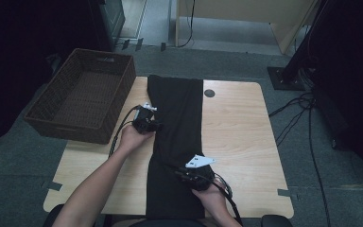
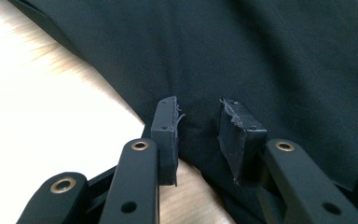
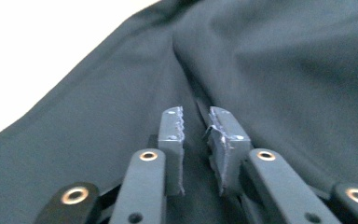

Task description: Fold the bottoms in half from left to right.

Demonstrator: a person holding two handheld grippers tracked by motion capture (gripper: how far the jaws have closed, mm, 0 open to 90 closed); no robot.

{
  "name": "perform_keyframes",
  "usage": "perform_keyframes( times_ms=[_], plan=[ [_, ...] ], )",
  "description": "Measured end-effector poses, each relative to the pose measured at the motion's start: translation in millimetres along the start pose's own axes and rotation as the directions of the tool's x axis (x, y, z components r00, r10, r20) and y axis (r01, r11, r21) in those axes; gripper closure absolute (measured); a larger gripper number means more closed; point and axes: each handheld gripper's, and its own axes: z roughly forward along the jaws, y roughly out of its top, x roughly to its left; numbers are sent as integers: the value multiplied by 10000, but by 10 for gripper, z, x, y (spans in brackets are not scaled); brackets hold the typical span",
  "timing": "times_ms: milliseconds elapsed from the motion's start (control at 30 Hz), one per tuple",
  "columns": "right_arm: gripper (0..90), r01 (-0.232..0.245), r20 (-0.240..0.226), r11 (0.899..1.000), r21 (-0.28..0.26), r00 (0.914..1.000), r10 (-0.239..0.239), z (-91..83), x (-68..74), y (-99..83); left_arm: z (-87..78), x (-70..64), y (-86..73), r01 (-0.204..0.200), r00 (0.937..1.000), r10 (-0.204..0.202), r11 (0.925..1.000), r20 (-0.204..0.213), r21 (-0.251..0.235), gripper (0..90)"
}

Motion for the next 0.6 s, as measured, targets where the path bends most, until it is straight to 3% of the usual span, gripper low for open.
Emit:
perform_keyframes(
  times_ms=[167, 233, 400, 467, 600],
  plan=[
    [632, 139, 363, 9993, -348, 9993, -126, 44, -124, 44, 5, -6, 1, 11, 10000, -11, 10000, -55, -21, 677],
    [628, 192, 549, 9986, -484, 9984, -165, 62, -163, 51, 5, -20, -7, -202, 9997, 201, 9998, -120, -28, 676],
    [599, 223, 769, 9979, -611, 9969, -175, 110, -220, 95, 6, -27, -2, -109, 9999, 109, 9999, -65, -19, 645],
    [603, 317, 958, 9977, -594, 9951, -259, 127, -240, 125, 2, -41, -5, -236, 9997, 236, 9997, -25, 56, 646],
    [711, 365, 1160, 9973, -637, 9928, -290, 147, -298, 132, -38, -80, 5, -609, 9979, 613, 9980, -228, 187, 637]
  ],
)
